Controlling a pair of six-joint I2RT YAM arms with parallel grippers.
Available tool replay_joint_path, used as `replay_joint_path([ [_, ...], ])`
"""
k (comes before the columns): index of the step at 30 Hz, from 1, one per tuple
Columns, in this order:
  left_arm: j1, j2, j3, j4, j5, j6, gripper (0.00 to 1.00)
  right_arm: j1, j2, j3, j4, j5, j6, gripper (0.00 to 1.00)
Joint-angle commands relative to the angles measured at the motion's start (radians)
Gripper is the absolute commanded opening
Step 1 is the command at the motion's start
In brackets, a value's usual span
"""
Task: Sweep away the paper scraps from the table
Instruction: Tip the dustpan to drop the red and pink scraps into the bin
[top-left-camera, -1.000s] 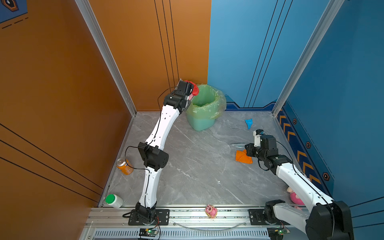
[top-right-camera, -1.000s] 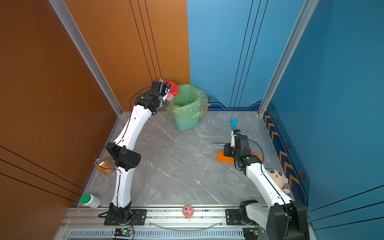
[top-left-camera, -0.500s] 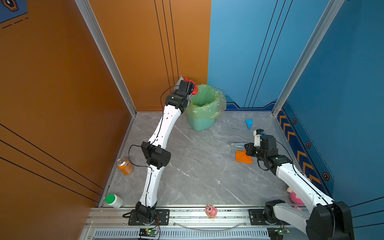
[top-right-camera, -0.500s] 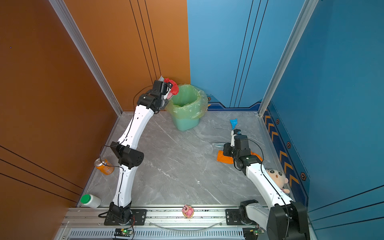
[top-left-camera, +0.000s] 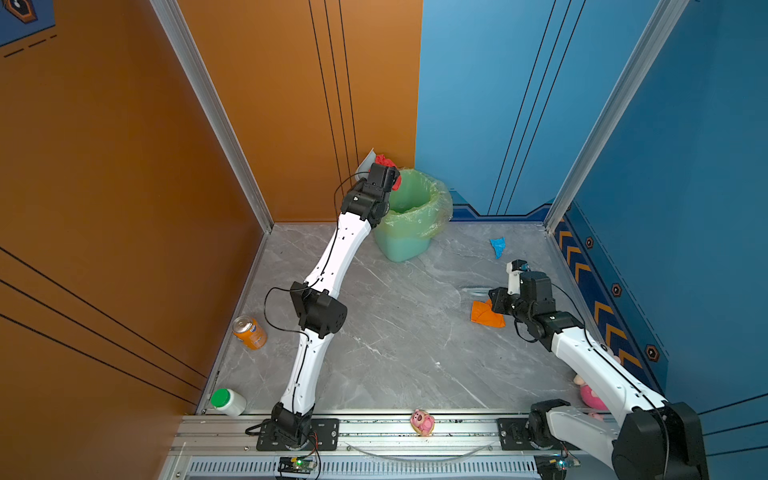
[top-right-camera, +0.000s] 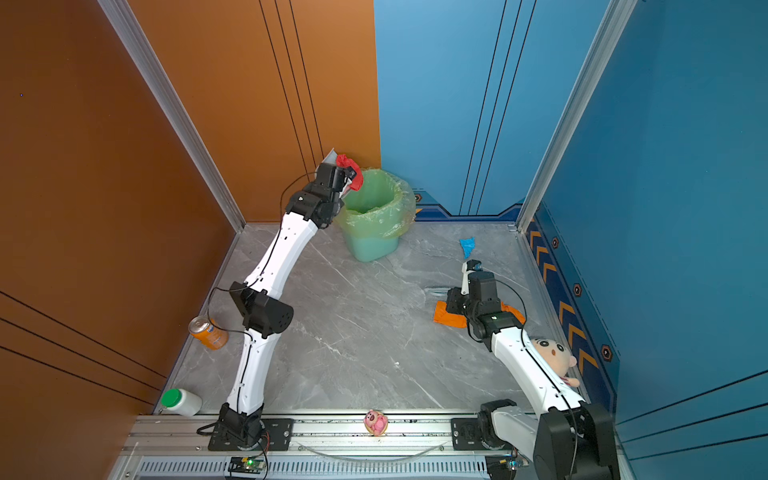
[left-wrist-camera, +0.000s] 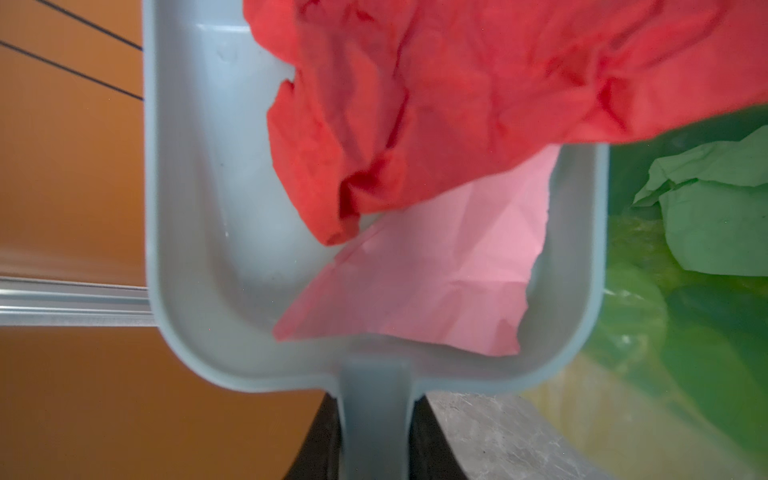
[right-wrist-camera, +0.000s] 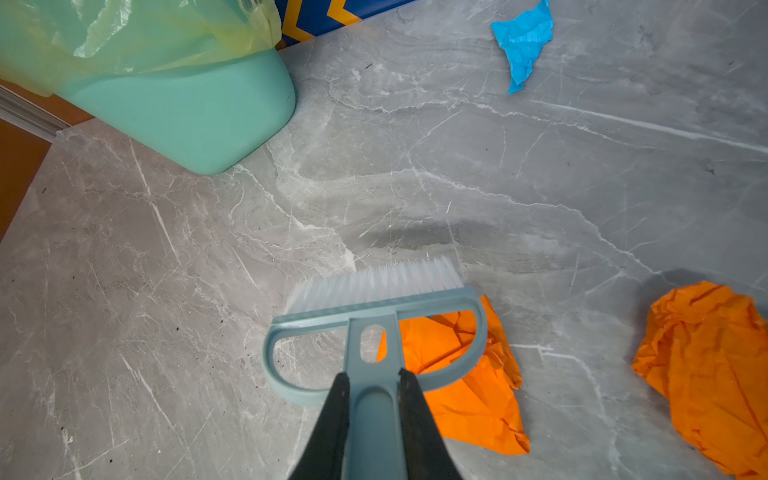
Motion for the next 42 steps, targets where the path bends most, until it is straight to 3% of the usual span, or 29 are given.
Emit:
replay_joint_path([
  [1,-0.008,0.007,-0.008,0.057,-0.05,0.069,0.0,0.008,-0.032,-0.017,0.03,-0.002,0.02,0.0],
  [14,-0.02,0.008,-0.04,0.193,-0.078,0.237,0.0,0.015,-0.039,-0.04,0.056,0.001,0.034,0.0],
  [31,-0.018,-0.017,-0.107,0.318,-0.02,0.462,0.0,0.037,-0.059,-0.065,0.078,0.019,0.05,0.0],
  [42,-0.001,-0.053,-0.113,0.352,0.047,0.508,0.0,0.044,-0.092,-0.081,0.072,0.027,0.053,0.0],
])
